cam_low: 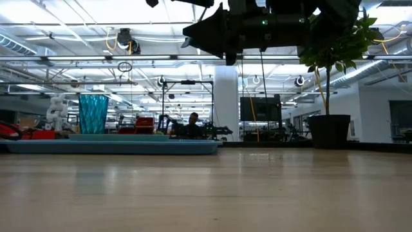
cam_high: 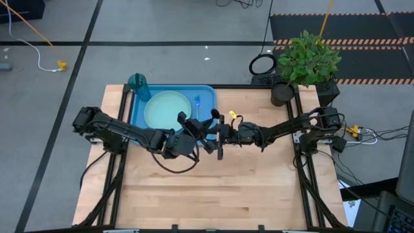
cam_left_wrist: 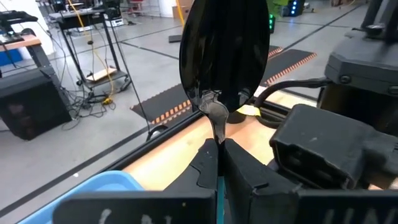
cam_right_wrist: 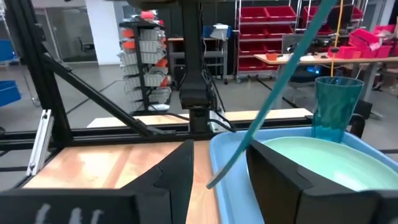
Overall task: Pick and place plate/cup/fork/spoon on tray
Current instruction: Put the spoon on the blue tray
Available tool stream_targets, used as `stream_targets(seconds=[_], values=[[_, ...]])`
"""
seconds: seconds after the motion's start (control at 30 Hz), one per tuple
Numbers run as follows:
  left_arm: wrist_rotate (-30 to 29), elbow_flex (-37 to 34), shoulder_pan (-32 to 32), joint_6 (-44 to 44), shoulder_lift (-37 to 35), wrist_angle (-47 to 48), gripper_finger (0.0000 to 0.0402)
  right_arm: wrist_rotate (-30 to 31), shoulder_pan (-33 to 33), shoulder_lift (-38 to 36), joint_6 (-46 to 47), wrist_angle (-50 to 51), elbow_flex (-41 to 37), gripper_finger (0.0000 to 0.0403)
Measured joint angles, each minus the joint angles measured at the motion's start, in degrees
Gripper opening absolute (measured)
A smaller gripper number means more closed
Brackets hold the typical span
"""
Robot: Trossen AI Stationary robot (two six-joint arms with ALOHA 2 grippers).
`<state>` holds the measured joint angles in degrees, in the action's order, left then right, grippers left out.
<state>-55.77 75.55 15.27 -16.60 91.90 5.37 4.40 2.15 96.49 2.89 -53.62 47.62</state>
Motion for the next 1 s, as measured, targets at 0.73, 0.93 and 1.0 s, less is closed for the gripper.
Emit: stream_targets(seconds=[0.73,0.93,1.0], values=[[-0.2,0.1,3.5,-3.0,-2.5,5.1,0.0087,-1.8,-2.6,-3.5,-0.2,11.1,0.0,0.0003],[4.0,0.2,6.9,-8.2,-7.0,21.4,0.0116,-8.0,-4.3,-9.7,2.9,24.4,0.0,0.0002],[5.8,0.1,8.1,-9.8,-7.3,28.6,0.0118,-10.5,-4.8,-11.1,4.5,27.4,0.0,0.0001]])
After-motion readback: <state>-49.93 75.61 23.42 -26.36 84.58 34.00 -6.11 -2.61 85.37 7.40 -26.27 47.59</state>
